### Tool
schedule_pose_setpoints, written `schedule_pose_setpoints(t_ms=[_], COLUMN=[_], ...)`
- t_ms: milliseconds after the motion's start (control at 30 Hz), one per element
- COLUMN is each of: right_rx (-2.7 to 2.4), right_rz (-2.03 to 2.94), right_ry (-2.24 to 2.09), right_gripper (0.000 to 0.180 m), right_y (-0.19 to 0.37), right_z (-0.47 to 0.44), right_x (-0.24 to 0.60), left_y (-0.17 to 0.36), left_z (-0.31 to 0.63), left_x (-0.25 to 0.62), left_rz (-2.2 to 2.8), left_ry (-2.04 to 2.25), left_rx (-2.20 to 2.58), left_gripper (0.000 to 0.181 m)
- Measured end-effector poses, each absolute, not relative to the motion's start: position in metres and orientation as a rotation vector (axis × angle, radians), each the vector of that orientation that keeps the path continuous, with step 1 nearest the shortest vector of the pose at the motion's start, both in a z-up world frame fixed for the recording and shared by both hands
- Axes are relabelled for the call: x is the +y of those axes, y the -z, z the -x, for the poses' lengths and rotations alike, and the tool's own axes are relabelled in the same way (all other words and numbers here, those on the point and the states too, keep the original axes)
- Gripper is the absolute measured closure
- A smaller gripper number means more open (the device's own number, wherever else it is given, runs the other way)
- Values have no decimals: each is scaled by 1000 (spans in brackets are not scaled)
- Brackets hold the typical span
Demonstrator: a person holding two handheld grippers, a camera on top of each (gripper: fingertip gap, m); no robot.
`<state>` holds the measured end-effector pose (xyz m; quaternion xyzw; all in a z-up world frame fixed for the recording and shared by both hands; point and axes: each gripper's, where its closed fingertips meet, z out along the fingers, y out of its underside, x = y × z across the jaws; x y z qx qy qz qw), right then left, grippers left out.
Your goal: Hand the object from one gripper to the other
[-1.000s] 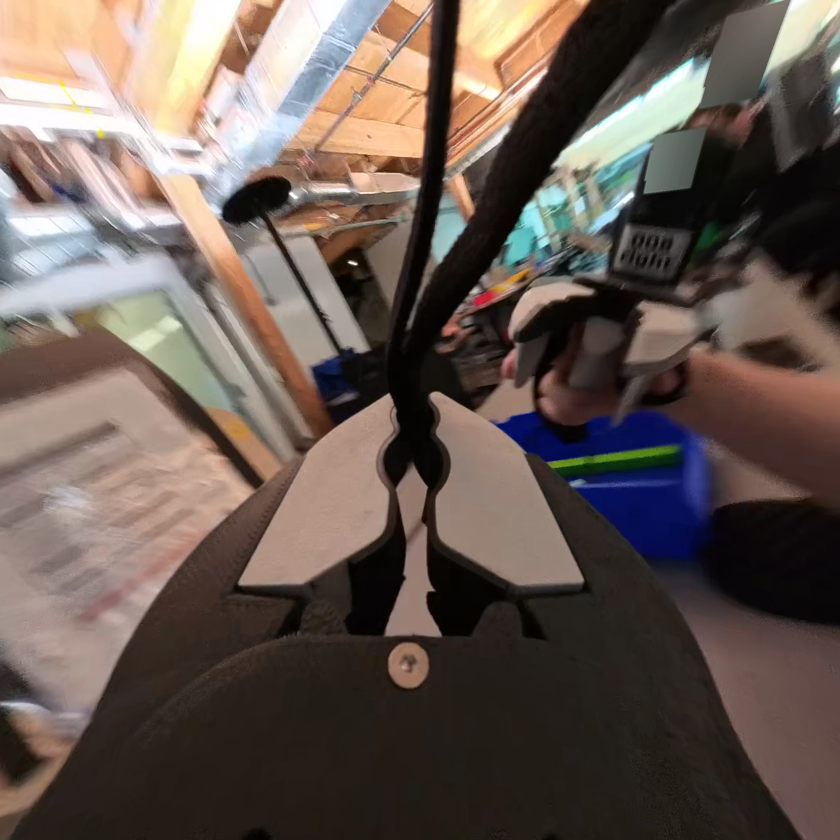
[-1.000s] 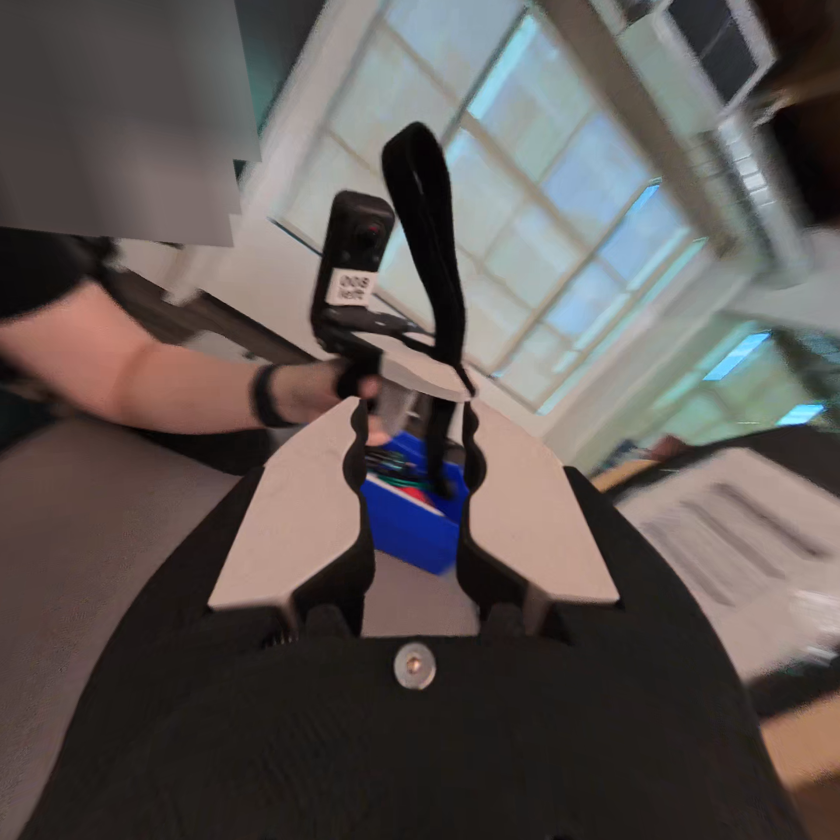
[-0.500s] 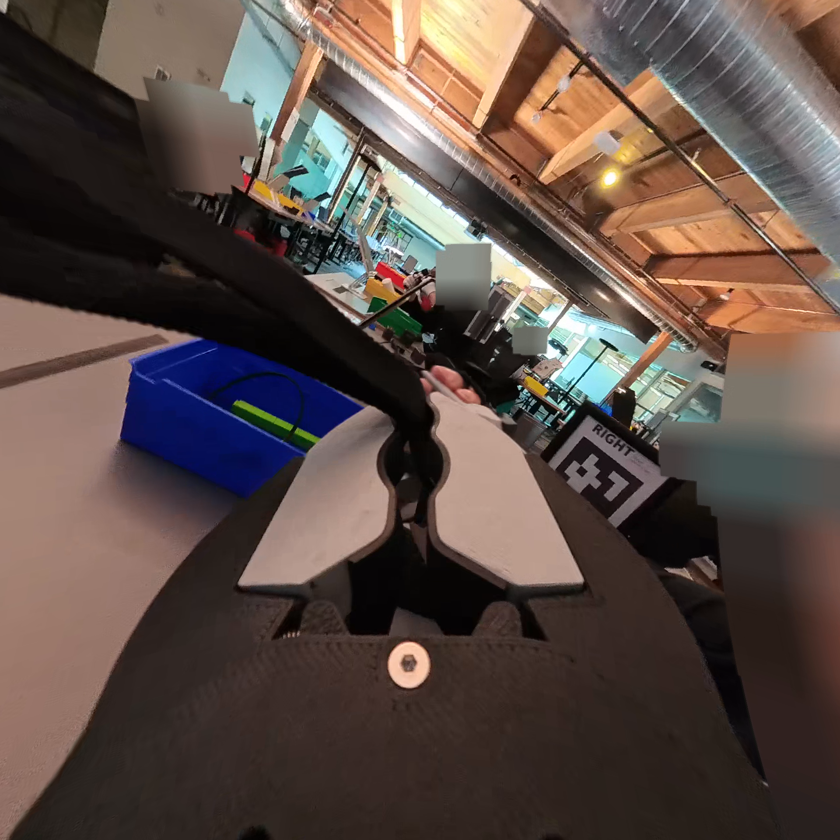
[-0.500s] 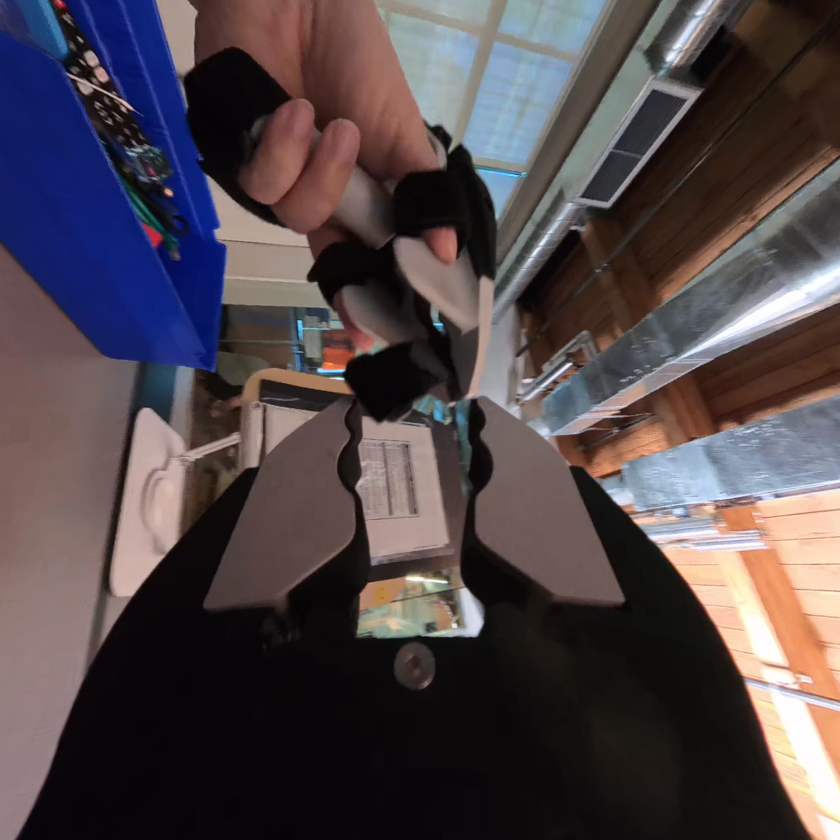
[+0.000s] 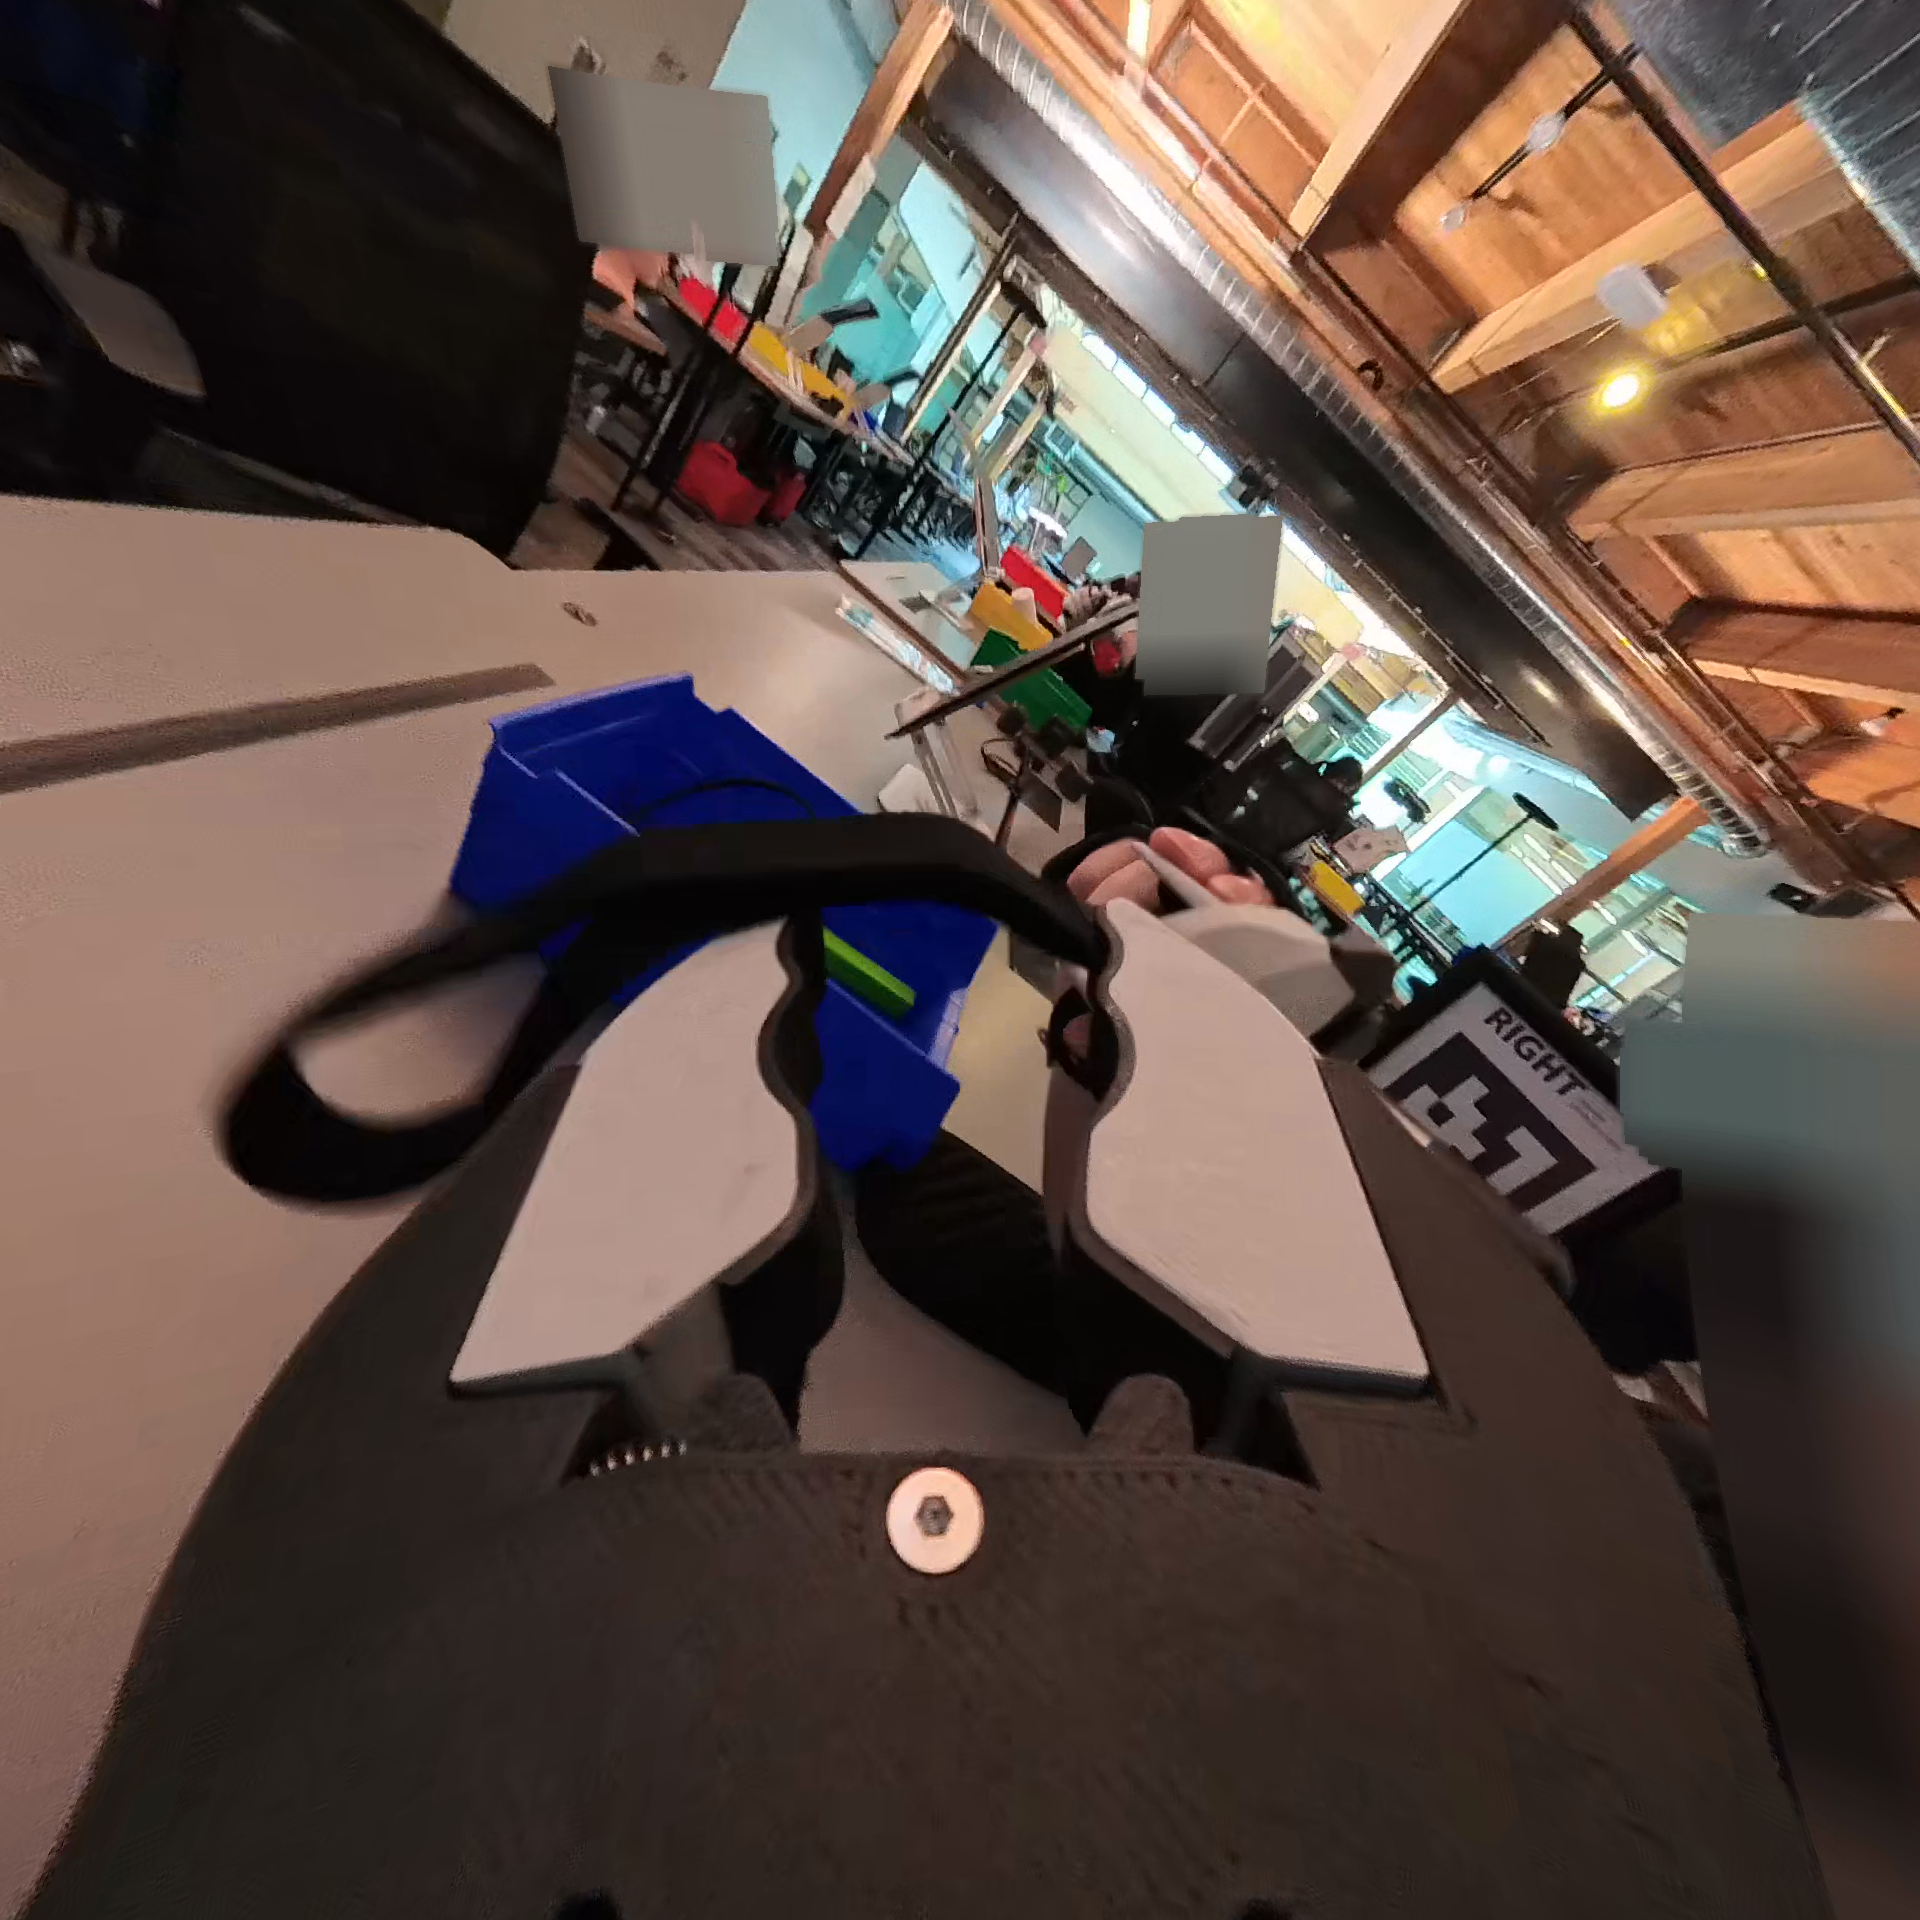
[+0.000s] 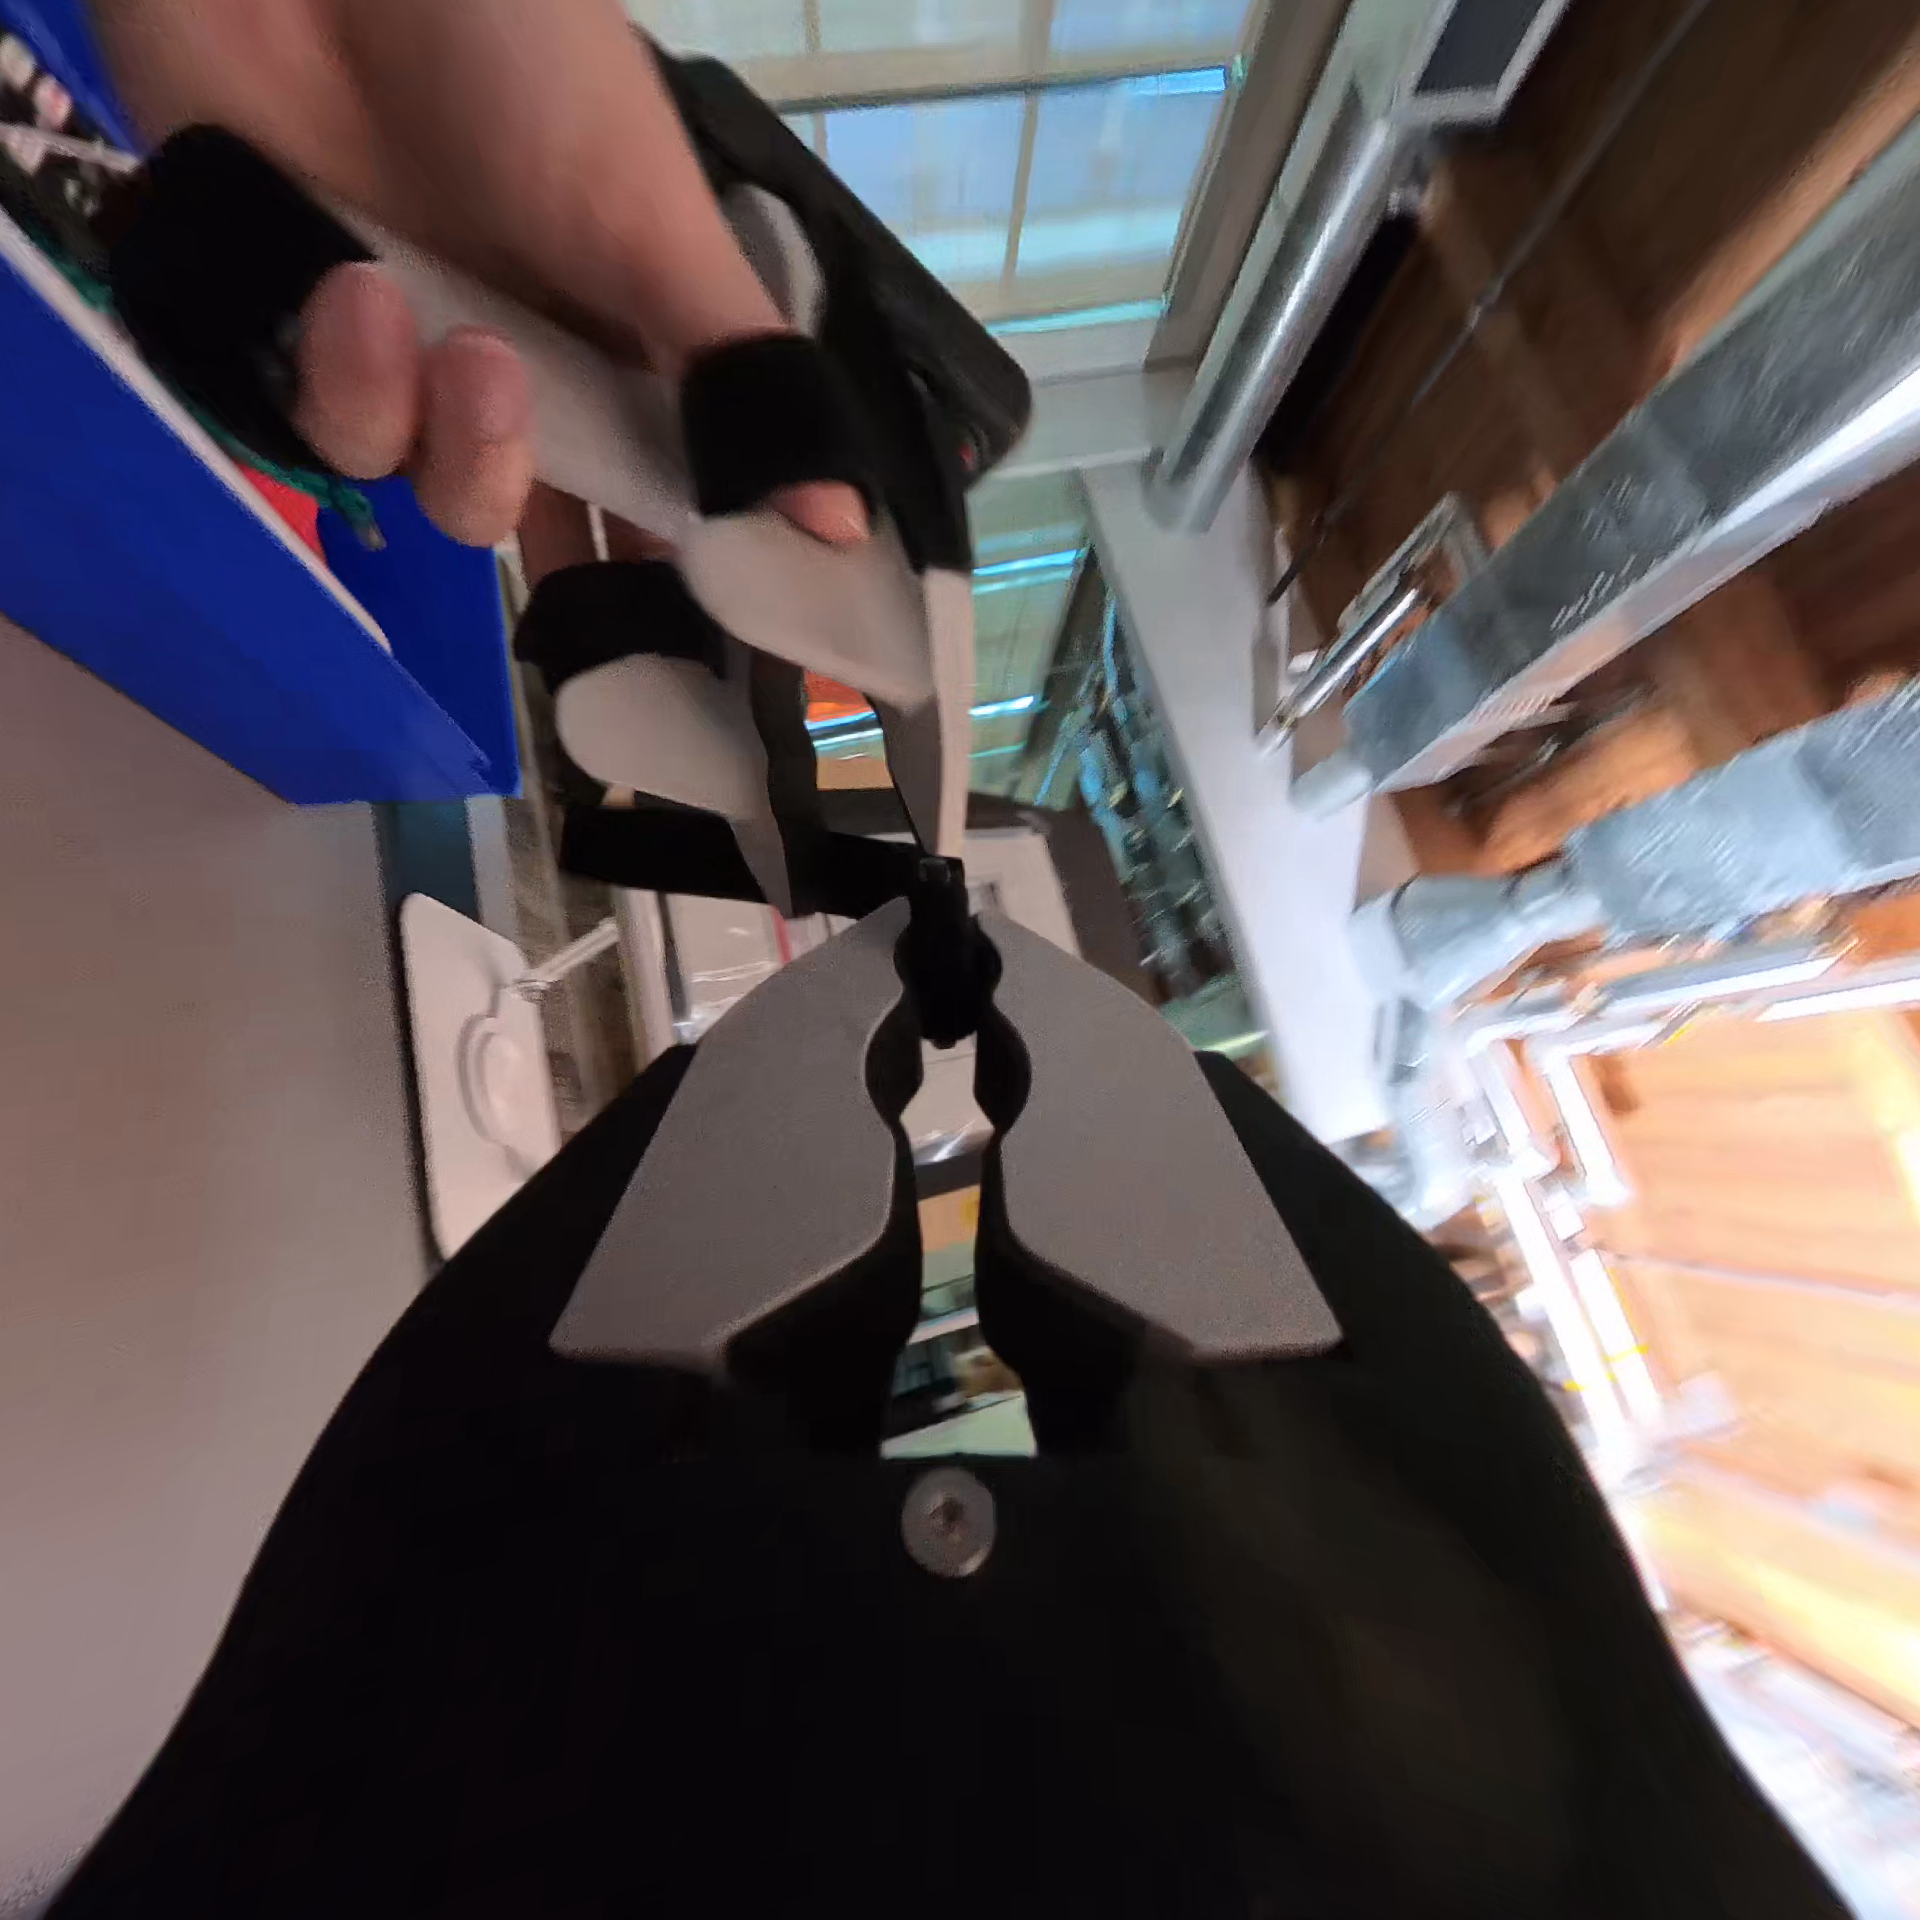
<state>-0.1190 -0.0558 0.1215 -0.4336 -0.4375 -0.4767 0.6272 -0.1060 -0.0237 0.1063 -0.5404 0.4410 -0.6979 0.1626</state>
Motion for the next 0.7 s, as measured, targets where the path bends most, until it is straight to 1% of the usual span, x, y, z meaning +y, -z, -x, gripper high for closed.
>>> schedule_pose_setpoints(t_ms=[67,167,233,367,400,467,533,700], right_rx=[-874,-673,-556,-399,-394,-384,-389,-415], right_rz=[1092,1289,1422,1478,1475,1486,1512,1469], right_ry=[973,694,397,-113,-177,-228,-247,-330], right_gripper=[175,175,174,175,174,174,174,175], right_y=[-132,-137,-133,-133,-133,-129,-125,-132], right_z=[102,71,58,48,47,41,38,43], right_x=[-57,-54,-52,-58,-59,-60,-60,-69], left_y=[-107,-100,-97,-89,-84,-74,-73,-78], left_z=[106,106,106,106,105,104,104,110], left_x=[-15,1,11,23,27,33,38,30], left_rz=[1527,1525,1497,1440,1441,1445,1436,1355], left_ry=[1947,1745,1613,1353,1263,1082,988,1019], left_rx=[1230,1248,1266,1332,1356,1401,1404,1477], left_gripper=[134,134,134,130,129,116,112,107])
